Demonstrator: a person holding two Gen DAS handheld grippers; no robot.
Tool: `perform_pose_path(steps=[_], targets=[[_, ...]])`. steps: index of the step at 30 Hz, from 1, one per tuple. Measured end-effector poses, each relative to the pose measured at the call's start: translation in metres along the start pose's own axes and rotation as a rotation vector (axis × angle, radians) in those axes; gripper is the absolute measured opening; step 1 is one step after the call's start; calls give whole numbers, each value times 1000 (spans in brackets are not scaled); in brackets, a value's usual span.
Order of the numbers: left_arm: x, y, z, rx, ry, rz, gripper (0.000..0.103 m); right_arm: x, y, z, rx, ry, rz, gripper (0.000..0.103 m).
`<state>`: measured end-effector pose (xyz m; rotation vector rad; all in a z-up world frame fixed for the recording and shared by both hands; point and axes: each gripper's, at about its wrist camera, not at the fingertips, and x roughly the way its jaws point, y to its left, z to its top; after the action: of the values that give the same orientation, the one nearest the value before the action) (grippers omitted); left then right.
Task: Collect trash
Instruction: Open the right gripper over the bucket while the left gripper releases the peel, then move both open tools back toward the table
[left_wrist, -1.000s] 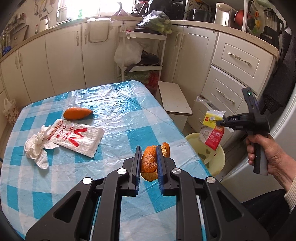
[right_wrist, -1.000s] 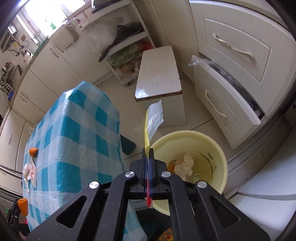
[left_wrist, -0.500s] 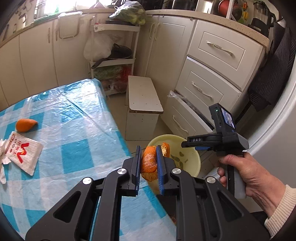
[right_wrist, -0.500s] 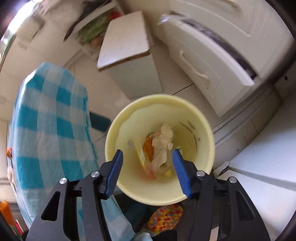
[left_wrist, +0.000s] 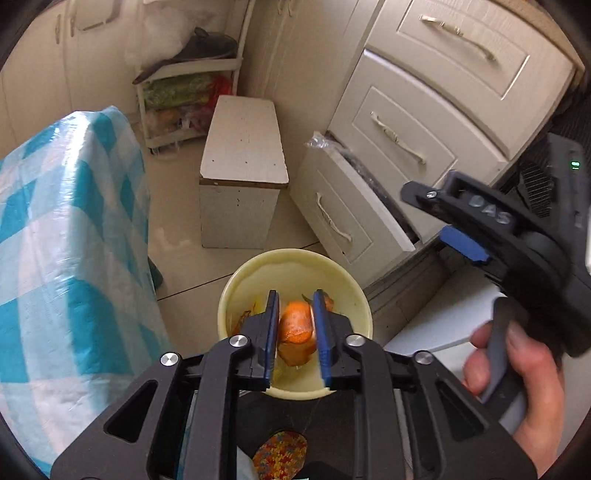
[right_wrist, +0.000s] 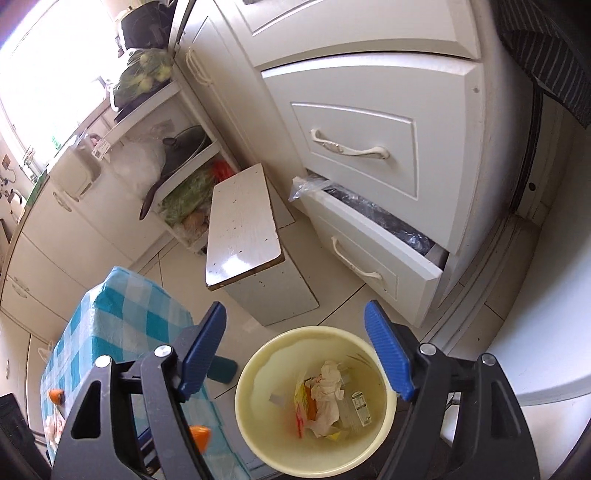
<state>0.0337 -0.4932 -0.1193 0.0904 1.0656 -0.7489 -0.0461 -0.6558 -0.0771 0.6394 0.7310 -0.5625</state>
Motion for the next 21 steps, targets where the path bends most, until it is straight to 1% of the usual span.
perform_pose_path(steps=[1, 2, 4, 6, 10, 13, 17, 21], targets=[[3, -1, 2, -2, 3, 2, 33, 0, -1, 1, 9, 0, -3, 75], [5, -1, 2, -5, -1, 6, 44, 0, -1, 1, 4, -3, -7, 75], [3, 0, 3, -16, -23, 13, 53, 0, 2, 3, -19, -3, -18, 75], [-2, 3, 2, -25, -38, 8, 56, 1, 7, 3, -53, -1, -25, 76], [-21, 15, -6, -37, -80, 34, 65, 2, 23, 1, -130, -3, -32, 76], [-43, 23, -15, -34, -129, 78, 77, 1, 37, -3, -194, -11, -42, 79], [-81, 40, -31, -22, -194, 139, 84, -2, 55, -9, -268, -30, -46, 81], [-123, 72, -50, -29, -246, 202, 92, -13, 76, -15, -337, -61, -37, 82]])
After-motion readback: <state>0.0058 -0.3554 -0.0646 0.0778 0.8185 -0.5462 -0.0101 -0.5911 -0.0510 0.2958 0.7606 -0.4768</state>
